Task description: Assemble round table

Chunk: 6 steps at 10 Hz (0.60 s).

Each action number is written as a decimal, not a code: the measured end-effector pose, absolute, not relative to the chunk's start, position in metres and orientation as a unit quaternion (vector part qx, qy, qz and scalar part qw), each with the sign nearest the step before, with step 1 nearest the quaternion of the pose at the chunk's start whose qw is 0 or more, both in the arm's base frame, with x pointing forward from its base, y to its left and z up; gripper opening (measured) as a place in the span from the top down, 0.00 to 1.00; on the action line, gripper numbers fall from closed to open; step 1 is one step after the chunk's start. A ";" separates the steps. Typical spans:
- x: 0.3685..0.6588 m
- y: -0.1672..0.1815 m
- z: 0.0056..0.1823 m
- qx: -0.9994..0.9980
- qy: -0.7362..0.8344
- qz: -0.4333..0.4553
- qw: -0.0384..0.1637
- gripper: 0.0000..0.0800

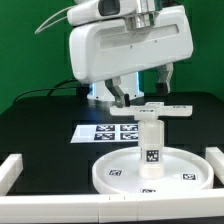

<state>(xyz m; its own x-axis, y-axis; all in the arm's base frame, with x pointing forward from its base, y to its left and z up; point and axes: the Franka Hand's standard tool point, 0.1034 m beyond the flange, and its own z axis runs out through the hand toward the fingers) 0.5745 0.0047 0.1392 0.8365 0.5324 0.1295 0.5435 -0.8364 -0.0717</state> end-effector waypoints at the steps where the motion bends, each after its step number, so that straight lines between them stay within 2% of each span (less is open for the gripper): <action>1: 0.574 0.005 0.139 -0.957 -0.281 -0.052 0.053 0.19; 2: 0.575 0.004 0.140 -0.960 -0.270 -0.057 0.051 0.19; 3: 0.571 0.002 0.144 -0.969 -0.229 -0.078 0.040 0.19; 4: 0.554 0.004 0.143 -0.979 -0.188 -0.074 0.040 0.19; 6: 0.546 0.010 0.140 -0.980 -0.180 -0.071 0.041 0.19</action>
Offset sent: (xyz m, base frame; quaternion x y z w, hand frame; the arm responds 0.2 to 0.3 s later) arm -0.0392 -0.0013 0.0069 -0.0375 0.0173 0.1921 0.9805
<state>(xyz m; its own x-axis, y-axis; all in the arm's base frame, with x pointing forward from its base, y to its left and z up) 0.5463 0.0099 0.1400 0.9253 0.3465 0.1544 0.3581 -0.9321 -0.0546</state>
